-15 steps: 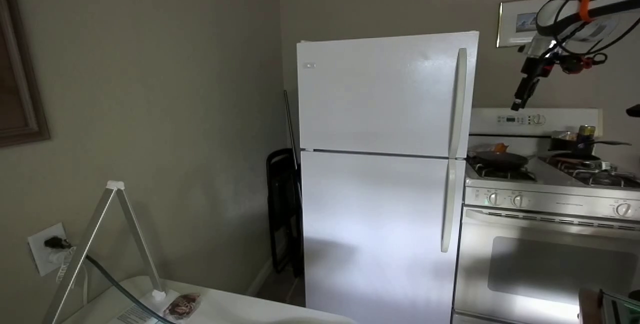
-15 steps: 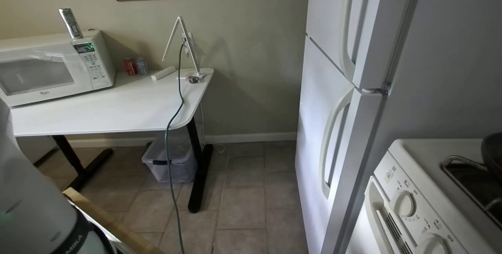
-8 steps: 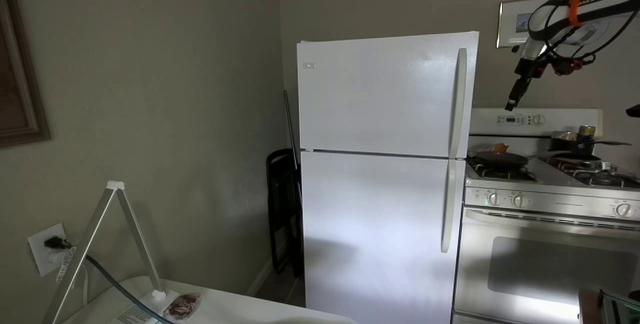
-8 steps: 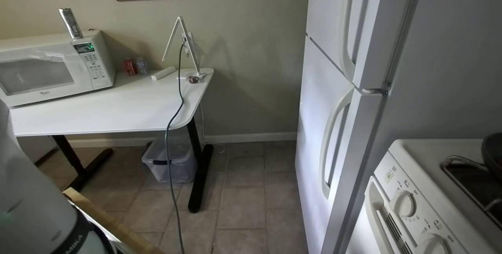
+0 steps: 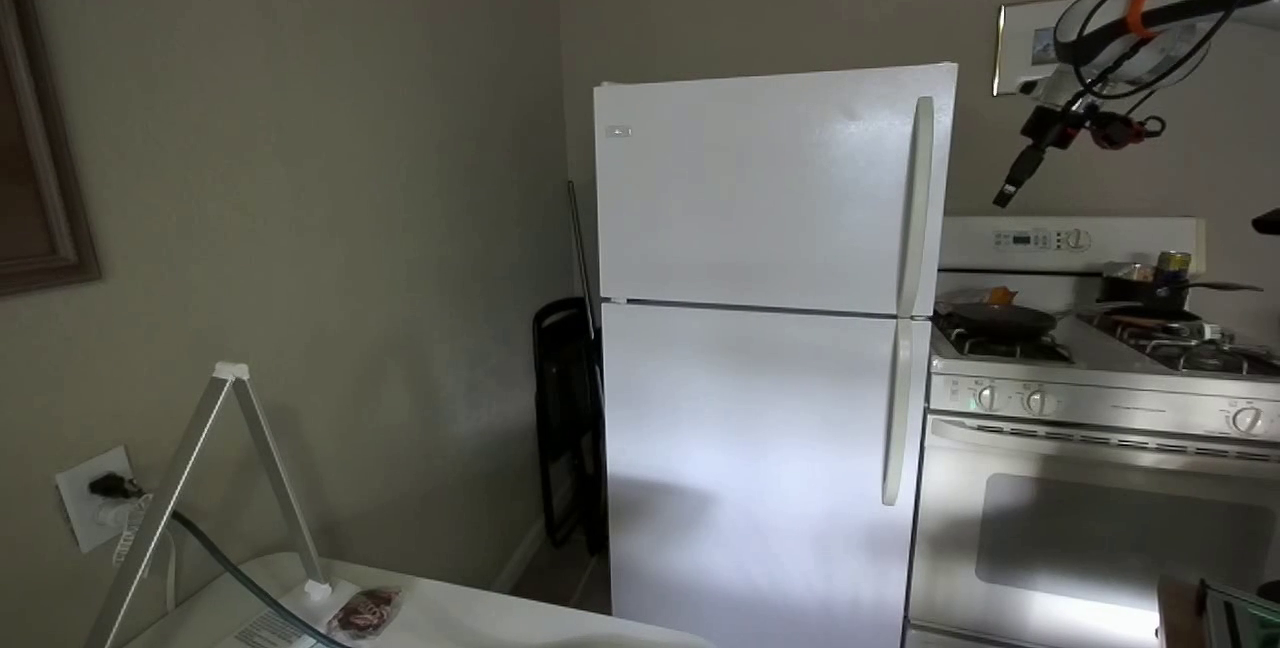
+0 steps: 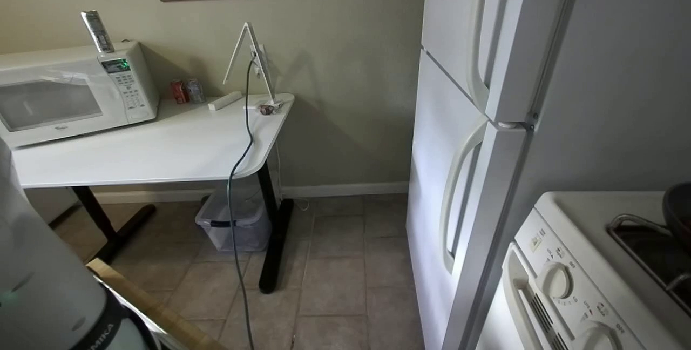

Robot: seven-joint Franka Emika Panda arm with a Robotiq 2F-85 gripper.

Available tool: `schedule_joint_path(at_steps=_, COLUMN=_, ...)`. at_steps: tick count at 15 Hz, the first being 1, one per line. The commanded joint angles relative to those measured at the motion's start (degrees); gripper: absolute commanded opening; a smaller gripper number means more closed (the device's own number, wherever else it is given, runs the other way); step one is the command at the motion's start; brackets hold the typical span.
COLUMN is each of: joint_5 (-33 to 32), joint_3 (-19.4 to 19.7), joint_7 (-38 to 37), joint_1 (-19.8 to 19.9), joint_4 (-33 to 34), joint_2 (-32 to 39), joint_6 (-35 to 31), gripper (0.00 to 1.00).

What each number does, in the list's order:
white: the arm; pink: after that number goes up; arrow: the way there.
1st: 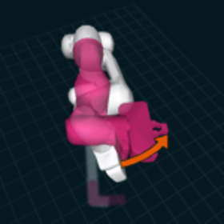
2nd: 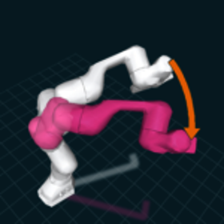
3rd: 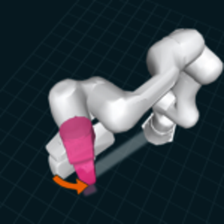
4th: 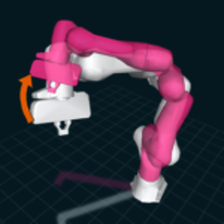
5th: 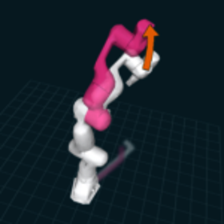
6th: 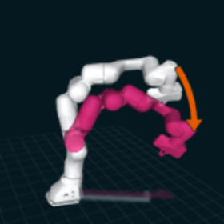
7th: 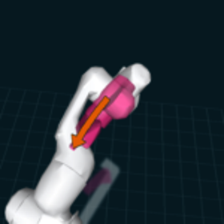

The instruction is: Open the top fridge

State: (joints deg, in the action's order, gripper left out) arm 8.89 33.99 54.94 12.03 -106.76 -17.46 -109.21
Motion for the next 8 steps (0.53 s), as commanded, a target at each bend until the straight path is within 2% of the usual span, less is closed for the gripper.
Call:
schedule_joint_path(at_steps=1, joint_5=9.7, joint_3=4.2, joint_7=9.7, joint_1=-1.4, joint_4=7.7, joint_2=7.0, joint_6=2.8, gripper=1.0)
schedule_joint_path(at_steps=5, joint_5=18.3, joint_3=5.0, joint_7=16.2, joint_1=0.2, joint_4=12.6, joint_2=13.3, joint_6=3.7, gripper=1.0)
schedule_joint_path(at_steps=8, joint_5=23.9, joint_3=3.9, joint_7=19.3, joint_1=2.7, joint_4=15.5, joint_2=17.6, joint_6=4.7, gripper=1.0)
